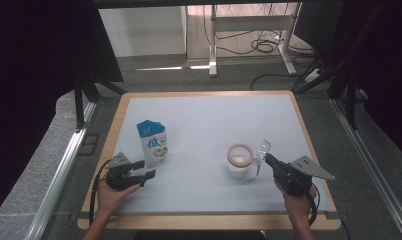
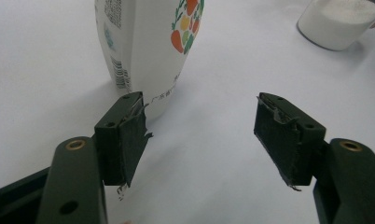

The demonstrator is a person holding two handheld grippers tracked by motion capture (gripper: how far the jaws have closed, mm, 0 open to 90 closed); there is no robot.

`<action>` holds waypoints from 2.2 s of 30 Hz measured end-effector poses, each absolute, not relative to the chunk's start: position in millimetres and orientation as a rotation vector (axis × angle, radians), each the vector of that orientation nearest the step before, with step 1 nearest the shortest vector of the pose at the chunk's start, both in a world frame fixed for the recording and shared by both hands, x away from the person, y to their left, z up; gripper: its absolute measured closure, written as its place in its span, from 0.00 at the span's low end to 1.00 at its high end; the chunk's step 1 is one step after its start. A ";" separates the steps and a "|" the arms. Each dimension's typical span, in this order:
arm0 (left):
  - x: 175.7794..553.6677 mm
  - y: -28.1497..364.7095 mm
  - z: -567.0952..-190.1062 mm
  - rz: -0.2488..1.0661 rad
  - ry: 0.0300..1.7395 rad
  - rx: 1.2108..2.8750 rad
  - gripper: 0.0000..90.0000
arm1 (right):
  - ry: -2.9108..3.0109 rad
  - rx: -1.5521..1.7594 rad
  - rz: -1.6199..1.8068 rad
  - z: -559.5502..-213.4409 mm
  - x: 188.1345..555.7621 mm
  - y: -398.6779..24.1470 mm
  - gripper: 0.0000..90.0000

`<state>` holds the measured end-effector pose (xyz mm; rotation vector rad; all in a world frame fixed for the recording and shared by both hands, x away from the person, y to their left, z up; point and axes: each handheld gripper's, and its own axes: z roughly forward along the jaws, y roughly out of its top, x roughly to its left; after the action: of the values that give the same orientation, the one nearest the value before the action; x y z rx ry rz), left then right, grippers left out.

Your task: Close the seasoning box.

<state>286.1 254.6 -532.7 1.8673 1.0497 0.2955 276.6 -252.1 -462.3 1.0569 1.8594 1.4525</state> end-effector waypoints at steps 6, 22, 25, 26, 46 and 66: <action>285.7 254.5 -533.1 0.294 1.050 1.871 0.38 | 1.869 1.044 1.455 -461.4 277.5 -246.6 1.00; 285.0 256.9 -532.0 0.298 1.054 1.870 0.38 | 1.957 0.980 1.465 -464.5 282.8 -215.9 1.00; 285.1 257.3 -532.1 0.298 1.054 1.868 0.38 | 1.994 0.939 1.461 -467.4 283.1 -204.9 1.00; 285.2 257.4 -532.2 0.298 1.055 1.867 0.38 | 1.994 0.939 1.461 -467.4 283.1 -204.9 1.00; 286.5 257.7 -535.4 0.286 1.061 1.876 0.38 | 1.921 1.041 1.440 -470.4 285.7 -246.5 0.99; 288.6 256.9 -540.8 0.275 1.069 1.890 0.38 | 1.975 1.231 1.280 -513.0 300.0 -290.9 0.96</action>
<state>288.6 256.9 -540.8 1.8900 1.0692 0.2752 300.0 -290.9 -513.0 1.2314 1.9750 1.2802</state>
